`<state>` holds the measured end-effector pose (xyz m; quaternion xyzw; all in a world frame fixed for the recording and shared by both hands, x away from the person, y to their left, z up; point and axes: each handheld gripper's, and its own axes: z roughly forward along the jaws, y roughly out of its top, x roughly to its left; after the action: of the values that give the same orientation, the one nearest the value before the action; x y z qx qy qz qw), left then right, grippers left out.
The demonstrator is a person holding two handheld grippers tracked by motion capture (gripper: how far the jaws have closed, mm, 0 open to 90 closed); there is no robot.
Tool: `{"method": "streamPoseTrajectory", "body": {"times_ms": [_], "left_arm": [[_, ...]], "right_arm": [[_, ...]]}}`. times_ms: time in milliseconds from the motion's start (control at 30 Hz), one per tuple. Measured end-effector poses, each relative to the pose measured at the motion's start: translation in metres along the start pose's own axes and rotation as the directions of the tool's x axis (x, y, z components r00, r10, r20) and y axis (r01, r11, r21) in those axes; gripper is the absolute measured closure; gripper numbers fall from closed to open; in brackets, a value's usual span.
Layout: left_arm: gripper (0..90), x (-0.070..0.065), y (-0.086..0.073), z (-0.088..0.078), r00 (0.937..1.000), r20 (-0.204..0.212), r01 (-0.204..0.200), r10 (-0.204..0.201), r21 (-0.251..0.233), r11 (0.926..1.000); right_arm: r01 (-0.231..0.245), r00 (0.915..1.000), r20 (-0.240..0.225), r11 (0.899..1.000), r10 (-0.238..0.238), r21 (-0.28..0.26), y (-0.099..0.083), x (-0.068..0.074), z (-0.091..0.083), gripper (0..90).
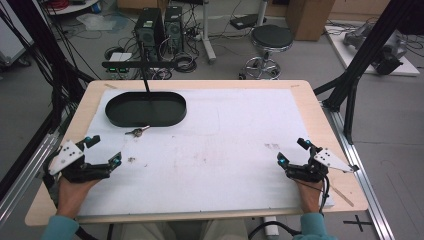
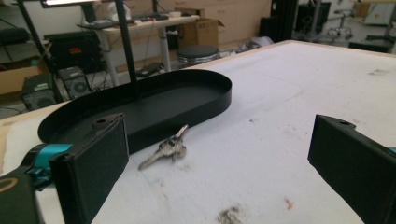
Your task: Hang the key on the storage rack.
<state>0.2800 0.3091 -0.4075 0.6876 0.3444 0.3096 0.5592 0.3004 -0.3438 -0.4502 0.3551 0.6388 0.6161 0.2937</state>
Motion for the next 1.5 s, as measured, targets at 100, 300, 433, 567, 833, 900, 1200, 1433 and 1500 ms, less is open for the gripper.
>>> {"method": "streamPoseTrajectory", "body": {"times_ms": [100, 300, 433, 567, 833, 900, 1200, 1433, 1500], "left_arm": [[5.6, 0.008, 0.025, 0.007, 0.9979, 0.065, 0.002, -0.005, 0.051, 0.9987], [5.7, 0.019, 0.067, 0.026, 0.9952, 0.096, -0.037, 0.022, 0.163, 0.9859], [5.6, 0.027, 0.088, 0.043, 0.9954, 0.096, -0.030, 0.004, 0.263, 0.9643], [5.7, 0.031, 0.093, 0.053, 0.9962, 0.083, -0.053, 0.027, 0.333, 0.9415], [5.7, 0.038, 0.097, 0.082, 0.9984, 0.045, -0.051, 0.034, 0.452, 0.8907], [5.7, 0.039, 0.096, 0.089, 0.9982, 0.047, -0.056, 0.038, 0.483, 0.8739], [8.1, 0.042, 0.090, 0.112, 0.9980, 0.009, -0.057, 0.062, 0.555, 0.8299], [8.7, 0.041, 0.078, 0.127, 0.9980, 0.009, -0.054, 0.063, 0.635, 0.7709], [8.8, 0.041, 0.077, 0.129, 0.9979, 0.012, -0.057, 0.064, 0.641, 0.7658]], "right_arm": [[-0.002, 1.0000, 0.002, 1.000, 0.002, 0.000, 0.000, 0.000, 0.000, 0.8], [0.004, 1.0000, 0.000, 1.000, -0.004, -0.003, 0.000, 0.000, 0.000, 0.8], [0.003, 1.0000, 0.000, 1.000, -0.003, -0.003, 0.000, 0.000, 0.000, 0.8], [0.005, 1.0000, 0.002, 1.000, -0.005, -0.004, 0.000, 0.000, 0.000, 0.8], [0.004, 1.0000, 0.003, 1.000, -0.004, -0.005, 0.000, 0.000, 0.000, 0.8], [0.007, 1.0000, 0.001, 1.000, -0.007, -0.006, 0.000, 0.000, 0.000, 0.8], [0.017, 0.9999, -0.001, 1.000, -0.017, -0.004, 0.000, 0.000, 0.000, 0.8], [0.009, 1.0000, -0.001, 1.000, -0.009, -0.003, 0.000, 0.000, 0.000, 0.8], [0.011, 0.9999, -0.001, 1.000, -0.011, -0.003, 0.000, 0.000, 0.000, 0.8]]}}
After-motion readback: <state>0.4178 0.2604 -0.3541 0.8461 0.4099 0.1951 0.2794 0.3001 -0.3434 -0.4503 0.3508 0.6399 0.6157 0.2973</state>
